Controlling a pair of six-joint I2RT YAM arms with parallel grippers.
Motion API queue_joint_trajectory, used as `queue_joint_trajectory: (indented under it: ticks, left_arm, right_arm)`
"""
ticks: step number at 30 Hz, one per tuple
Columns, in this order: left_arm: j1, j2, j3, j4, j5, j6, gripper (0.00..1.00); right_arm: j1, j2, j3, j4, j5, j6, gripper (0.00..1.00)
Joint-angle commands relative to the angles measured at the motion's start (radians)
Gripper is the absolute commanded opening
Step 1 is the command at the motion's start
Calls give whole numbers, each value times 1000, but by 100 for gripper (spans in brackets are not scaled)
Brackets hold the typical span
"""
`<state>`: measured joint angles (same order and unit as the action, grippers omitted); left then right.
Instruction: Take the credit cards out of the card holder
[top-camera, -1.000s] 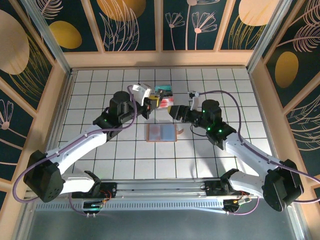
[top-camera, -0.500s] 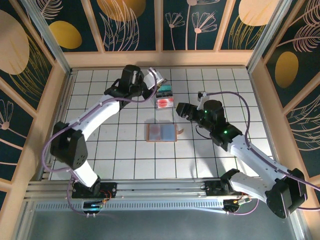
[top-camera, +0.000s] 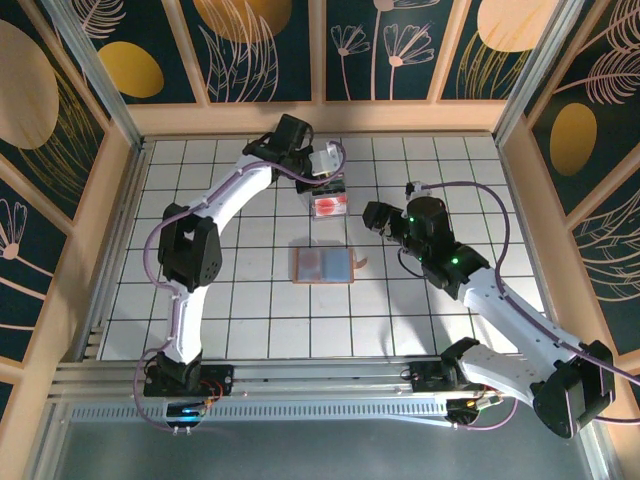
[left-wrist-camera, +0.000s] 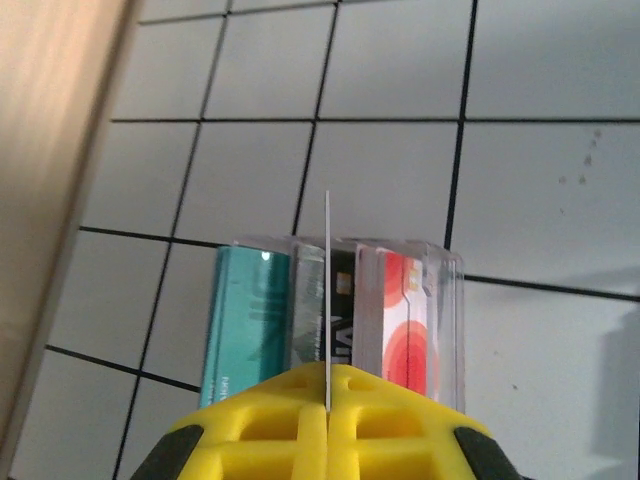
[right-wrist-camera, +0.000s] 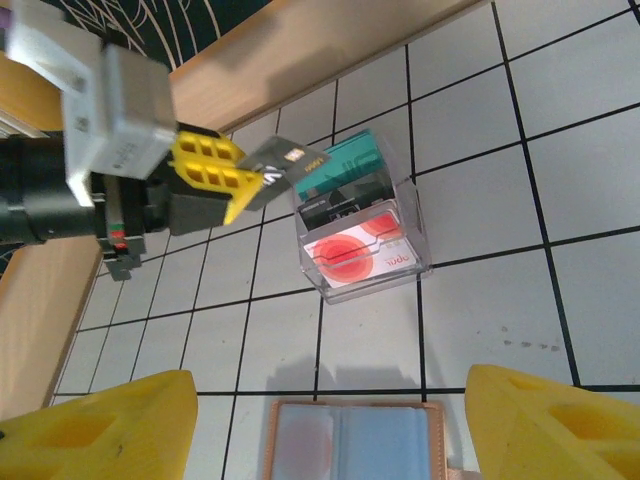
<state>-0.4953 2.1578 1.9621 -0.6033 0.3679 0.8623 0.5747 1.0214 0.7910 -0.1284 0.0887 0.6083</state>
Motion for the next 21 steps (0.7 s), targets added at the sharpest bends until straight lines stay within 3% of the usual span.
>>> queue_joint_trajectory:
  ticks: [1, 21]
  left_arm:
    - [5, 50, 76, -128, 36, 94, 0]
    - [4, 212, 241, -156, 12, 85, 0]
  right_arm:
    - [-9, -13, 44, -29, 43, 13, 72]
    - [-12, -19, 69, -62, 42, 16, 72]
